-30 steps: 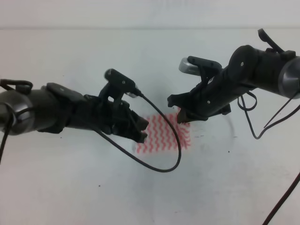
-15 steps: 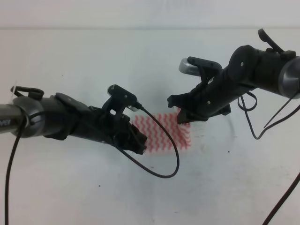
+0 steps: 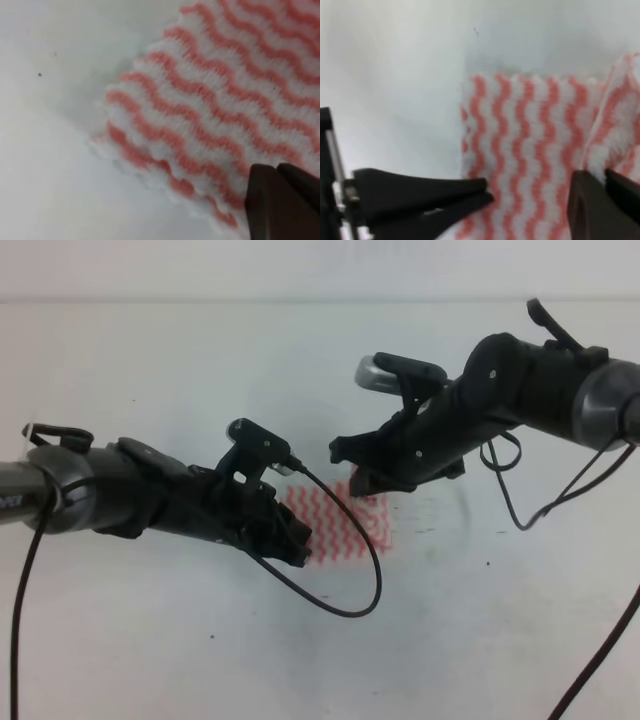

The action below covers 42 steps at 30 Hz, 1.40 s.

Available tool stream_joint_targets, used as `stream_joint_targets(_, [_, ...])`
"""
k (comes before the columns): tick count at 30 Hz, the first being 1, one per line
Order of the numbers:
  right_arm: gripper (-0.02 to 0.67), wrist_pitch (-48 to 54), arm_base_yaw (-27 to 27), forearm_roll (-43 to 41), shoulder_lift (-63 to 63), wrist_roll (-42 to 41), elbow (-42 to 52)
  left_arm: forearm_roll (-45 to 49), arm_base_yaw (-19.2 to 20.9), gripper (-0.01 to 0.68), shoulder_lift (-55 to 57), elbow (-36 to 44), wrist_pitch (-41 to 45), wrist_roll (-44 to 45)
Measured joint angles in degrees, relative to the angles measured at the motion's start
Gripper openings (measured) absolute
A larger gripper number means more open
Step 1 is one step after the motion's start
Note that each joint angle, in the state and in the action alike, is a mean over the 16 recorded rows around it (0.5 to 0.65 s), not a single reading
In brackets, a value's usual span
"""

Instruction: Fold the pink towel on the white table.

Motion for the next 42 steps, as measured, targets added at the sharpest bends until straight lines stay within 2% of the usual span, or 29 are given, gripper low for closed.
stream_joint_targets(17, [-0.016,2.53,2.56,0.91,4.56,0.19,-6.22,-0.21,0.07,-0.005,-0.16,0.00,0.04,0.00])
stream_joint_targets(30, [-0.016,3.13,2.73,1.01,5.85,0.19,-7.13,4.17,1.35,-0.005,-1.84,0.00,0.43,-0.12])
stream_joint_targets(42, [-0.016,3.07,3.08,1.10,5.66,0.06,-7.16,3.72,3.14,-0.005,-2.07,0.00,3.62,4.78])
